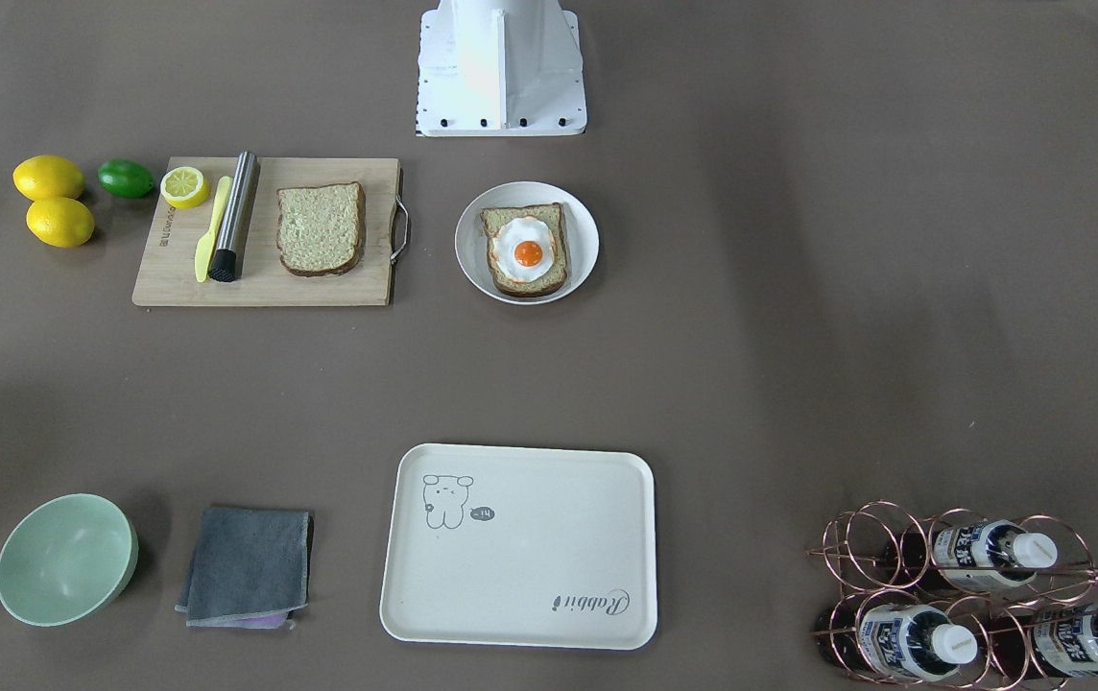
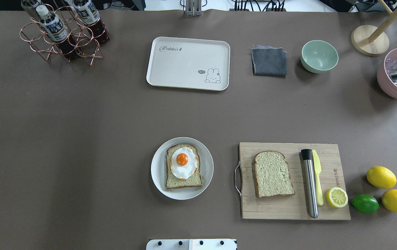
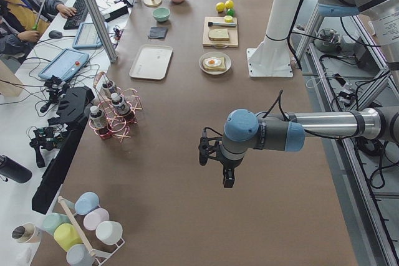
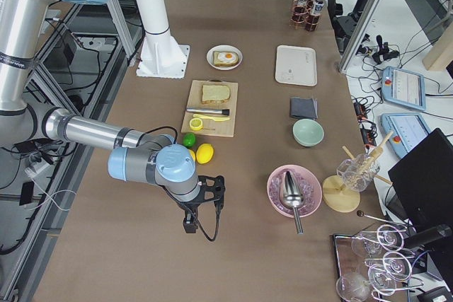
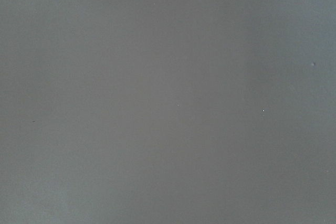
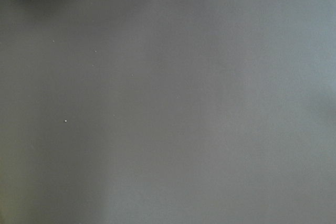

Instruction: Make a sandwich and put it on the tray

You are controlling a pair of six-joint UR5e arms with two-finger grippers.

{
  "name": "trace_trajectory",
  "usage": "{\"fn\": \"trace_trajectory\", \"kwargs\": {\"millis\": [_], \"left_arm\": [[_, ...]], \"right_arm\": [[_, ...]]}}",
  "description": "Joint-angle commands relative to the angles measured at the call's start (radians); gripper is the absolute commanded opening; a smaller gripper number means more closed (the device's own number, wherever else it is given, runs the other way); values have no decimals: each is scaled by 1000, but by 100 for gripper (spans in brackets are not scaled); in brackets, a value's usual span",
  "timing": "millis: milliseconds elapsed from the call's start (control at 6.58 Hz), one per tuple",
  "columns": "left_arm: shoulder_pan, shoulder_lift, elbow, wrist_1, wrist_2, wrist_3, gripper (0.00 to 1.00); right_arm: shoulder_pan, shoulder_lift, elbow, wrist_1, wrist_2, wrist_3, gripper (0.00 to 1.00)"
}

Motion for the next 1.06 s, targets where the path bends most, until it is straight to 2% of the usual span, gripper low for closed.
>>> {"fn": "trace_trajectory", "kwargs": {"millis": [0, 608, 912], "left_arm": [[6, -17, 9, 7, 19, 2, 98], [6, -8, -5, 27, -17, -6, 98], [3, 11, -45, 26, -28, -9, 98]], "right_arm": [[-1, 3, 0, 0, 12, 0, 100], [-1, -1, 0, 6, 23, 0, 100], [-1, -3, 0, 8, 32, -2, 100]]}}
